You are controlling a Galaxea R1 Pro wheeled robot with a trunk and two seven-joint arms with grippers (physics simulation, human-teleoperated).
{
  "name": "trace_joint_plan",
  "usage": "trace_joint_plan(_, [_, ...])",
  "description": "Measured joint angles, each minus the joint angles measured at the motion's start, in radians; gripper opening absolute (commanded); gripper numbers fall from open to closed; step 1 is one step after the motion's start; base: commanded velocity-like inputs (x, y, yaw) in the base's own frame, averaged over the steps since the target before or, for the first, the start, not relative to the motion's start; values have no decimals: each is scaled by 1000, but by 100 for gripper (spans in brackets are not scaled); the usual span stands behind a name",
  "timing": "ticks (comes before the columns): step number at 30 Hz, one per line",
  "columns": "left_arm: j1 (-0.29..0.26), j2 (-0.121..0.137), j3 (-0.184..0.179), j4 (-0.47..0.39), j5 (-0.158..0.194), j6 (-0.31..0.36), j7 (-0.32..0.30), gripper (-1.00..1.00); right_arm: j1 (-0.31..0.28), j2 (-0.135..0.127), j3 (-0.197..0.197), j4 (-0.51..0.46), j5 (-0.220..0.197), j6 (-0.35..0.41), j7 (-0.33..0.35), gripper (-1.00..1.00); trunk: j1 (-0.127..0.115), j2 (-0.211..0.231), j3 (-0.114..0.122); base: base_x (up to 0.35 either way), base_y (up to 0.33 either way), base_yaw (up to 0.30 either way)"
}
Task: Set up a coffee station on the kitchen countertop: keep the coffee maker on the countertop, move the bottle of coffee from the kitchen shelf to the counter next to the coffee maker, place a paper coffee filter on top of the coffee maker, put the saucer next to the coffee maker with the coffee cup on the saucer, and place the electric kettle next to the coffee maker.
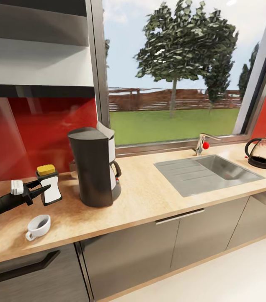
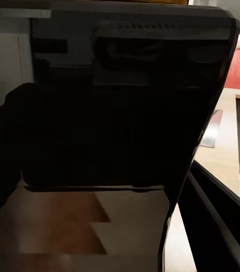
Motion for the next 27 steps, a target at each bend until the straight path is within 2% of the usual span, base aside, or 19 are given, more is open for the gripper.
trace_joint_plan(18, [0,0,0,0,0,0,-1,-100,0,0,0,0,1,0,0,100,69,-126,-56,0,0,0])
trace_joint_plan(27, [0,0,0,1,0,0,-1,-100,0,0,0,0,1,0,0,100,69,-126,-57,1,0,0])
